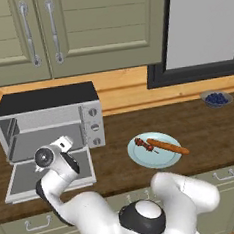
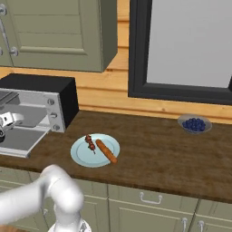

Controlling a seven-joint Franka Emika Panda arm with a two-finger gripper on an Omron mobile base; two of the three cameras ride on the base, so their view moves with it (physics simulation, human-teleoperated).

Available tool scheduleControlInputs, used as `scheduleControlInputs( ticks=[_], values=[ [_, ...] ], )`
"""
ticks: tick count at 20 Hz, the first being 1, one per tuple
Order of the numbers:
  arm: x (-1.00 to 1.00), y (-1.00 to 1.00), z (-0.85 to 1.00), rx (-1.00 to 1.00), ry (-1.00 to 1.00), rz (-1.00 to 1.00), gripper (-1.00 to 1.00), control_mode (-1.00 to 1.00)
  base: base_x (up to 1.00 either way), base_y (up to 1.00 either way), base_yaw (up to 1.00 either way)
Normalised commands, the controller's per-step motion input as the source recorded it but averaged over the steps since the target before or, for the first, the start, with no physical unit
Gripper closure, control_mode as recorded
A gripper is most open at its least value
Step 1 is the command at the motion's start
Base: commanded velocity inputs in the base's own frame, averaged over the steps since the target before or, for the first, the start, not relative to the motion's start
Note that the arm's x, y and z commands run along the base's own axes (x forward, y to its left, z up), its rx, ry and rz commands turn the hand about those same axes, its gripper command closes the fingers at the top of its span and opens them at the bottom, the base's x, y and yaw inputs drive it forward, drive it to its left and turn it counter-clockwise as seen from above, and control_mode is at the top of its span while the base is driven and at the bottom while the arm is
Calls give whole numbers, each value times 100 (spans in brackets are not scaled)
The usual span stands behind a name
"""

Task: Pick up the kebab skewer and baguette bread, and place them inside the toaster oven. Close the toaster oven door and start by setting the timer.

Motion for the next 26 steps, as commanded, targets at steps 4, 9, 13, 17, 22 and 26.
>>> scheduleControlInputs(
  ticks=[4,9,13,17,22,26],
  values=[
    [-67,-12,0,0,9,0,100,-100,0,0,0],
    [-52,-8,38,0,10,0,100,-100,0,0,0],
    [-70,0,83,4,11,-2,100,-100,0,0,0],
    [-93,-6,67,7,17,-8,100,-100,0,0,0],
    [-50,-84,30,15,15,-4,100,-100,0,0,0],
    [-56,-100,1,17,0,0,100,-100,0,0,0]
  ],
)
